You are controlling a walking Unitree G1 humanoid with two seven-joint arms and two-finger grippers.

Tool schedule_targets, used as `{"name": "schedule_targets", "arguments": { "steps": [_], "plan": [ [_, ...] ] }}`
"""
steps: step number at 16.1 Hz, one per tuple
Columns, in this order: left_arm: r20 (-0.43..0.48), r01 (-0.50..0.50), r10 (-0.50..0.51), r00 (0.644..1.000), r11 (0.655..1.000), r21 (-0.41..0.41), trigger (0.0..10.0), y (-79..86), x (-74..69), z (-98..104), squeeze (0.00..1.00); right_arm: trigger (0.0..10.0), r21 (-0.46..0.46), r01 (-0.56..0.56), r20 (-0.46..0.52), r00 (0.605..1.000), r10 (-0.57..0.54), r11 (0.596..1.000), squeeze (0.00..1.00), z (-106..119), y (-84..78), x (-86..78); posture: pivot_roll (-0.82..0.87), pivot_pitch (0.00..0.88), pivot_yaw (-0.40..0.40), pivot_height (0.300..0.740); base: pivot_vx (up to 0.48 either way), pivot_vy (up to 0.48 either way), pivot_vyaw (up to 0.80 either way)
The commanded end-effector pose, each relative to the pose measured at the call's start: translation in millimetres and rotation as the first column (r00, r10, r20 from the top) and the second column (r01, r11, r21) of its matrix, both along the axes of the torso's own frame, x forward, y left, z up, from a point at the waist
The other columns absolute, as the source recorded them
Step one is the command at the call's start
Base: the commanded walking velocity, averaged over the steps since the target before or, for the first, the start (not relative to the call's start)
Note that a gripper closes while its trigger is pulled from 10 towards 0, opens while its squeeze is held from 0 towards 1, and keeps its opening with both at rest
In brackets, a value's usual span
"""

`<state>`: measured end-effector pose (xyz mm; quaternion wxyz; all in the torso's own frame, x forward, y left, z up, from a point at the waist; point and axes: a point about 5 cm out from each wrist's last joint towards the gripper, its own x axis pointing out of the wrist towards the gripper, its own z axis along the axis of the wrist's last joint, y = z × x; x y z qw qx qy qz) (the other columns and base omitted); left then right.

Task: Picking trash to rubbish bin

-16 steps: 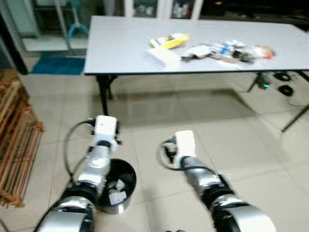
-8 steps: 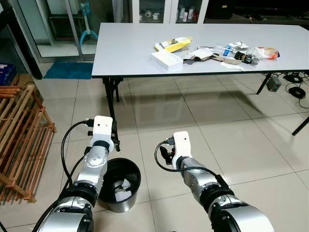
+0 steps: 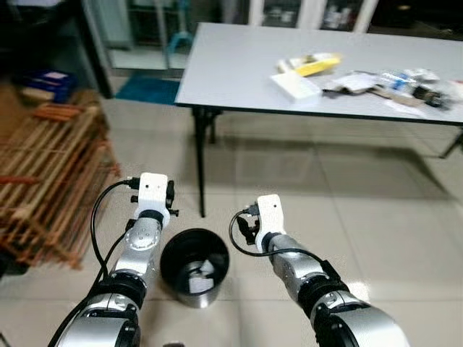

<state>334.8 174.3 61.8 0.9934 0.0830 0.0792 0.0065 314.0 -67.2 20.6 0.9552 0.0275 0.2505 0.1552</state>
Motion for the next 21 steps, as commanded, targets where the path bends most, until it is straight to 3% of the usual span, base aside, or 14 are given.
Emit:
{"name": "schedule_targets", "arguments": {
  "steps": [1, 21],
  "plan": [
    [-0.012, 0.01, -0.009, 1.0, 1.0, 0.005, 10.0, -2.4, -0.4, -1.8, 0.0, 10.0, 0.006, 0.015, 0.009, 1.0, -0.015, 1.0, 0.0, 1.8, -2.3, 2.0, 0.04, 0.022, -0.028, 0.737, 0.0, 0.0, 0.0],
    [-0.016, 0.002, -0.001, 1.0, 1.0, 0.025, 10.0, -0.5, -1.5, -3.3, 0.0, 10.0, -0.023, -0.013, 0.006, 1.0, 0.013, 1.0, 0.0, 0.4, -2.0, 0.8, 0.04, 0.035, -0.034, 0.737, 0.0, -0.291, 0.0]
  ]
}}
